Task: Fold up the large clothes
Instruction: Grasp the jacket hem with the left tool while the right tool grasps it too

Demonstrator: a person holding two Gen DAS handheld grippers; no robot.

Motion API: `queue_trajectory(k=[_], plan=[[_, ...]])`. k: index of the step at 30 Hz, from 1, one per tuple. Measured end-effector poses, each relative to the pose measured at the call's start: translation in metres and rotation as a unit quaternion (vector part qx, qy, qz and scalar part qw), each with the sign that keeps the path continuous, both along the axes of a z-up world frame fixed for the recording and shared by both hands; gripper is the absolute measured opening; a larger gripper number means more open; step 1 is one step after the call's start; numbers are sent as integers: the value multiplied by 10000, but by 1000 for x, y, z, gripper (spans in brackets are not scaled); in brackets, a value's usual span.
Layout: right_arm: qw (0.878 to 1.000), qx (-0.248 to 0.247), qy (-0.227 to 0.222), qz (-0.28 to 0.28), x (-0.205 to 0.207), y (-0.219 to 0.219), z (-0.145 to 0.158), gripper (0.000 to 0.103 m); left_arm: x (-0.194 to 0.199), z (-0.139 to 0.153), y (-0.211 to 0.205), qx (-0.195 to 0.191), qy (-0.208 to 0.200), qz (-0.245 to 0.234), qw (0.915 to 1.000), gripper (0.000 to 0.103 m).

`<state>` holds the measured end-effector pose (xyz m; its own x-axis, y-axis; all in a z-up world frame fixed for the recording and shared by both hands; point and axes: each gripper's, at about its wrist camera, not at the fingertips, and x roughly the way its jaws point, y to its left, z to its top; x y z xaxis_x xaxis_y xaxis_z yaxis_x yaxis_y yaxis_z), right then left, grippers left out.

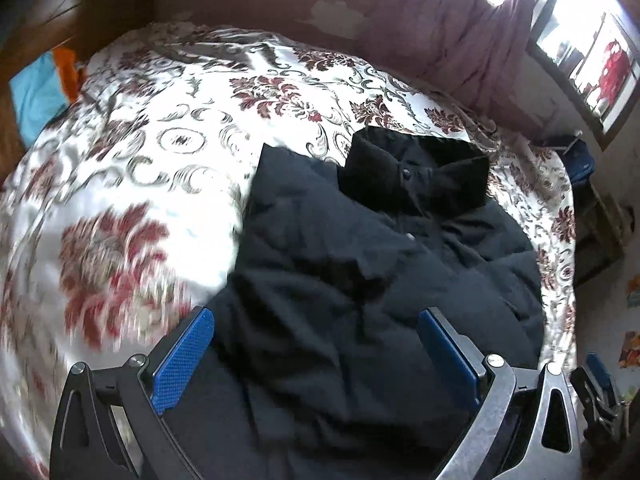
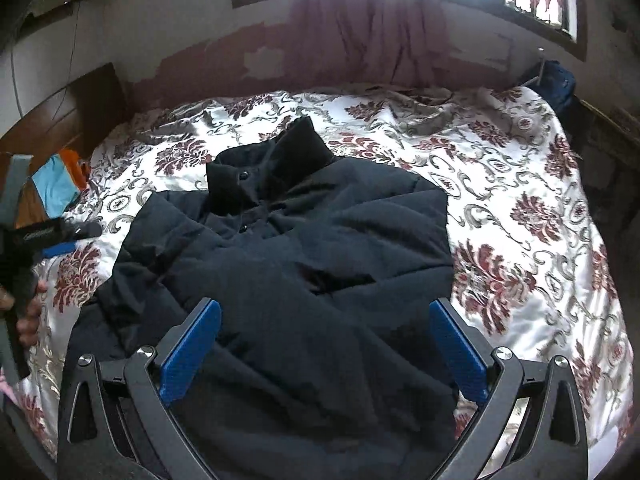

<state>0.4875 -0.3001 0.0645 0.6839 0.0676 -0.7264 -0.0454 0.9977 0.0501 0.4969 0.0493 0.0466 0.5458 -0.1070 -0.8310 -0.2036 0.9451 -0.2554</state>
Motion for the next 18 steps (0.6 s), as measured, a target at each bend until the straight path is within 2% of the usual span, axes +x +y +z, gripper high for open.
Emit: queue_trajectory(k=[3,7,9,11,12,15,18], plan=[[10000,-25,49,53,23,5,-5,101,36,-10,8,48,-168,-133,9998,103],[9997,18,7,256,67,12,-12,101,87,-18,16,-97,-211,-228,9995,103],[9991,145,55,401,100,14,-17,101,116,-24,17,97,-27,-185,9998,103],[9986,211,129,474,130,17,-20,101,150,-34,15,532,403,-43,9978,103],[9980,258,141,557,150,19,-19,101,160,-37,15,553,482,-20,9973,103],[9976,231,57,651,191,27,-11,101,189,-45,18,37,486,-115,9987,103],[9986,55,85,517,235,38,-3,101,221,-44,19,-409,254,-132,9988,103]])
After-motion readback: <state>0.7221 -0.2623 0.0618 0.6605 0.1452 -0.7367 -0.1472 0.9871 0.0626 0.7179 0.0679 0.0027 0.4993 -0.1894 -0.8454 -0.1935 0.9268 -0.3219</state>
